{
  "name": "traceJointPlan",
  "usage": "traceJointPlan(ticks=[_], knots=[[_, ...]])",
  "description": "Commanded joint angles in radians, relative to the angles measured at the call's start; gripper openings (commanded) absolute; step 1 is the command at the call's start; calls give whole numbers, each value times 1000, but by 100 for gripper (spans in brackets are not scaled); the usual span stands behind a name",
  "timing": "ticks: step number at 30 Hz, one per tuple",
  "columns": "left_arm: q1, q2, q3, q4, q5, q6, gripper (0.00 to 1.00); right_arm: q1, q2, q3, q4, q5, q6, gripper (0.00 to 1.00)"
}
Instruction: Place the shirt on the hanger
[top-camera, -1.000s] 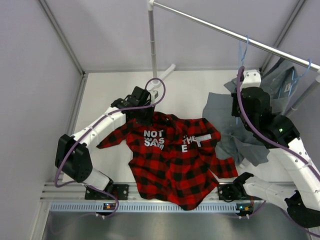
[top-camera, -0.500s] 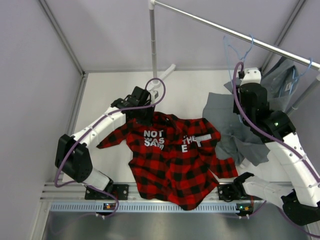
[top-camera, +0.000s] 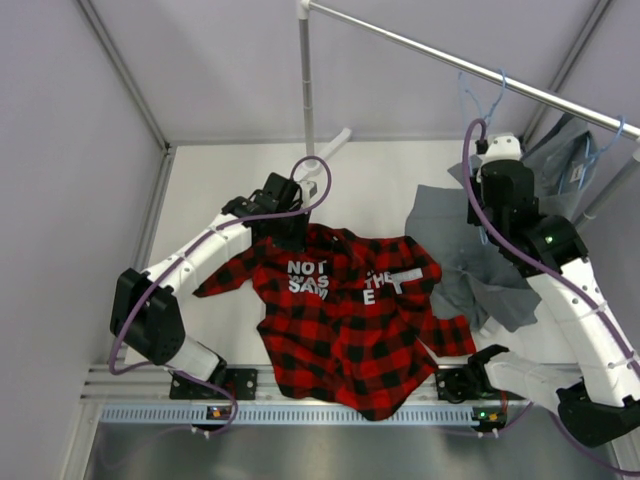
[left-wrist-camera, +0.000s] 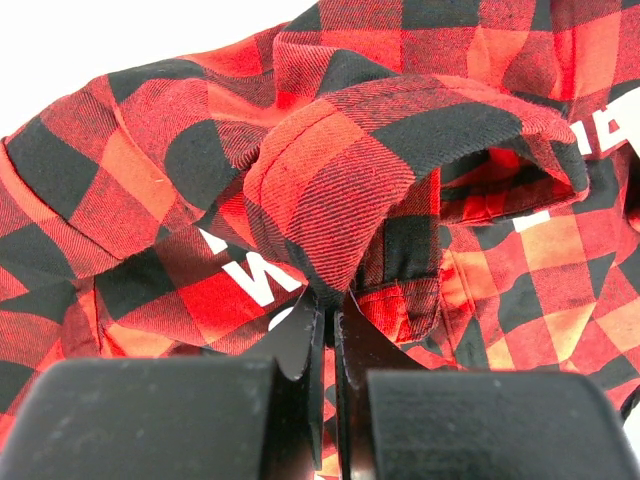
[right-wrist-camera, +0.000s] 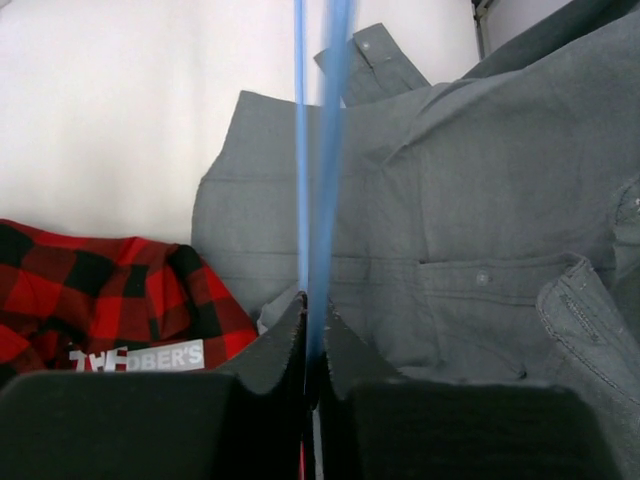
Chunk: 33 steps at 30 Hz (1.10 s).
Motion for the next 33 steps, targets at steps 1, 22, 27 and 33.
traceJointPlan(ticks=[1, 22, 27, 33], knots=[[-2, -37, -2, 39, 24, 7, 0, -22, -13, 22, 48, -45, -9, 0], [0, -44, -11, 37, 22, 8, 0, -24, 3, 153, 115, -129, -186, 0], [0, -49, -13, 40, 15, 7, 0, -30, 1, 176, 167, -127, -202, 0], [-2, -50, -14, 42, 16, 5, 0, -37, 12, 207, 227, -149, -206, 0]])
